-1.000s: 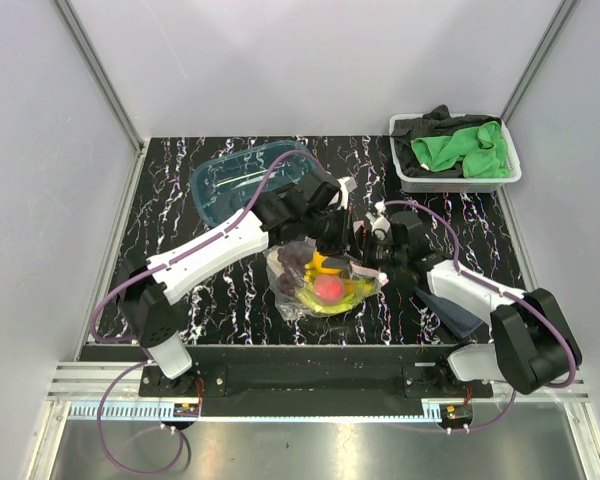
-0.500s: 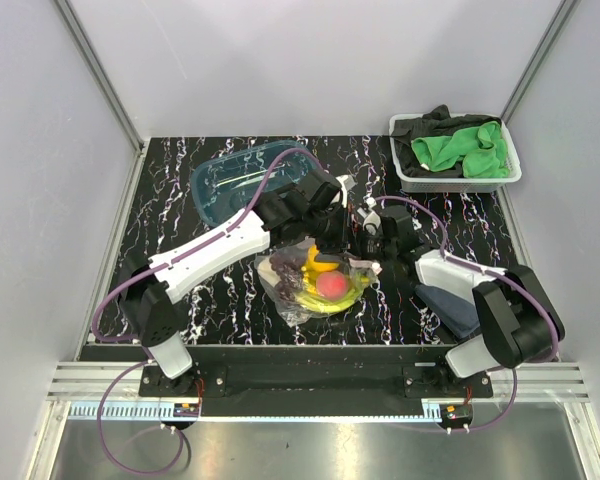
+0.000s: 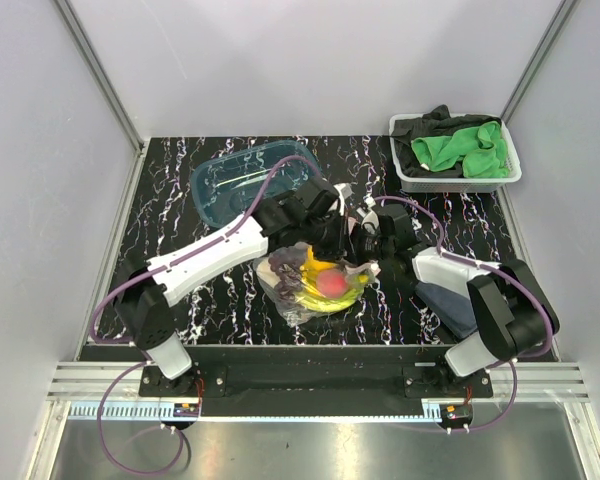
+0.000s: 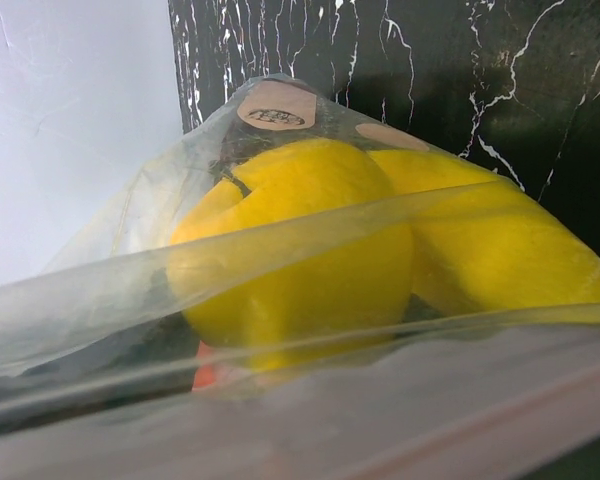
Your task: Open the zip-top bag and remove the fake food
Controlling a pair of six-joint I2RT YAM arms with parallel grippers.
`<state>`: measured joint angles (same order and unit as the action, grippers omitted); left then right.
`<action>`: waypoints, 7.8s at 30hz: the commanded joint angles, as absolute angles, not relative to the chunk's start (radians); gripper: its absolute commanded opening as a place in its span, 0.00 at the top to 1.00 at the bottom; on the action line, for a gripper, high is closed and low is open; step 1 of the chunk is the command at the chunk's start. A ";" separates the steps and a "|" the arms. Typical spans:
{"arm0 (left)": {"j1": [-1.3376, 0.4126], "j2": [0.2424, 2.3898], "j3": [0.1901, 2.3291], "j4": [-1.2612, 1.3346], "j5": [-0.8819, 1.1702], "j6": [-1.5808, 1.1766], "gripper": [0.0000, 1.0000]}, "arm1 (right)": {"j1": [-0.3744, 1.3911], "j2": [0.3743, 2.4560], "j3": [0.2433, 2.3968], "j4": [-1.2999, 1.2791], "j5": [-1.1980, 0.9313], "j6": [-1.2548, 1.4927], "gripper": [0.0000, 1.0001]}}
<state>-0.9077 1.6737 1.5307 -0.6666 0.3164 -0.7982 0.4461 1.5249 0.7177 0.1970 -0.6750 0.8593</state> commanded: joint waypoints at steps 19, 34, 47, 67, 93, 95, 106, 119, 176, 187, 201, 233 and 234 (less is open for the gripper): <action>-0.770 1.388 1.381 -0.676 0.328 -0.798 1.00 | 0.480 1.253 0.959 -0.437 -0.509 0.535 0.89; -0.772 1.339 1.474 -0.587 0.370 -0.848 1.00 | 0.600 1.286 0.985 -0.479 -0.486 0.588 0.92; -0.814 1.378 1.428 -0.586 0.384 -0.871 1.00 | 0.615 1.272 1.178 -0.597 -0.382 0.583 0.96; -0.844 1.347 1.336 -0.627 0.313 -0.851 1.00 | 0.615 1.149 1.290 -0.729 -0.193 0.542 0.99; -0.677 0.983 1.252 -0.951 0.002 -0.799 1.00 | 0.611 1.348 1.663 -0.674 -0.127 0.425 1.00; -0.666 0.977 1.261 -0.982 -0.021 -0.779 1.00 | 0.609 1.423 1.677 -0.631 -0.140 0.417 1.00; -0.647 1.067 1.423 -1.064 0.038 -0.667 1.00 | 0.569 1.881 1.874 -0.511 -0.182 0.393 0.96; -0.647 1.130 1.399 -1.062 0.201 -0.604 1.00 | 0.566 2.330 2.252 -0.630 -0.198 0.393 0.45; -0.742 1.563 1.623 -0.652 0.496 -0.782 1.00 | 0.541 1.239 1.099 -0.586 -0.439 0.670 0.69; -0.785 1.609 1.677 -0.618 0.496 -0.836 1.00 | 0.535 1.345 1.019 -0.451 -0.541 0.646 0.52; -0.830 1.700 1.687 -0.563 0.502 -0.877 1.00 | 0.534 1.387 0.802 -0.152 -0.755 0.690 0.08; -0.857 1.545 1.446 -0.479 0.452 -0.888 1.00 | 0.508 1.439 0.730 0.029 -0.896 0.752 0.42; -0.861 1.552 1.468 -0.480 0.463 -0.884 1.00 | 0.506 1.442 0.733 0.026 -0.913 0.732 0.32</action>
